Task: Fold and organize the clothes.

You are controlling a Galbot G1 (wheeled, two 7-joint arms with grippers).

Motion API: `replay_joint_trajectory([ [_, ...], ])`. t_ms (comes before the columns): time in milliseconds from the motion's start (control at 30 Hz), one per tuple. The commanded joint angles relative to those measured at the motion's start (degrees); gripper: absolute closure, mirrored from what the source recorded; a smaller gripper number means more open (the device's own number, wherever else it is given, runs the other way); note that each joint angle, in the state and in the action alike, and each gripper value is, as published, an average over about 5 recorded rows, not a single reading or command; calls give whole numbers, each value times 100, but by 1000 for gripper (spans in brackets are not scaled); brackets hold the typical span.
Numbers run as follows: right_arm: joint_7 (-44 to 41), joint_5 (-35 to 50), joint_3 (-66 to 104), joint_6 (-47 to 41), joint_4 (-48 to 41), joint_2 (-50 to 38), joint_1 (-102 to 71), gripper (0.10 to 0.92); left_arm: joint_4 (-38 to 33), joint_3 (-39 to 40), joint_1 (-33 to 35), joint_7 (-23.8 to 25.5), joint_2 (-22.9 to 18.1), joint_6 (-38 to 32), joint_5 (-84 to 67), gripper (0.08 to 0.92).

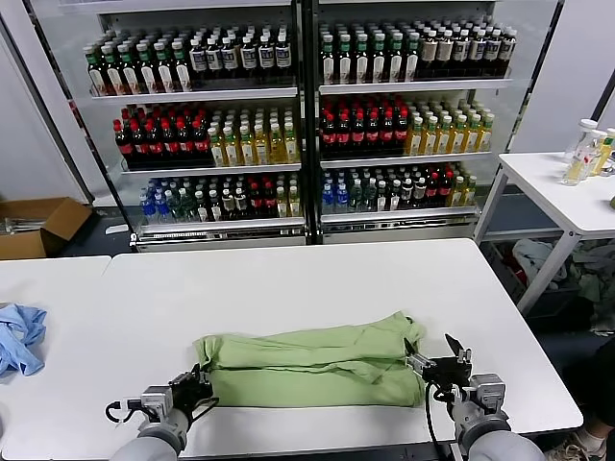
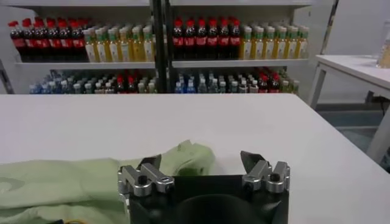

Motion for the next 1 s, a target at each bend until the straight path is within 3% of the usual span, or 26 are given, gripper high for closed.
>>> replay_joint_trajectory([
  [33, -15, 12, 3, 26, 5, -3, 24, 203, 134, -731, -37, -34, 269, -20, -798, 896],
  [333, -89, 24, -35, 112, -77, -44, 162, 203, 213, -2245, 159, -1, 895, -139, -1647, 905],
  [500, -105, 19, -69, 136, -133, -55, 199, 203, -341, -2744, 243, 117, 934, -233, -3159, 905],
  [733, -120, 19, -72, 163, -194, -106, 227, 202, -1341, -2110, 78, 342, 464, -293, -4937, 905],
  [1000, -140, 25, -61, 187, -218, -156, 246, 203, -1510, -932, -163, 470, -10, -399, -5346, 905],
])
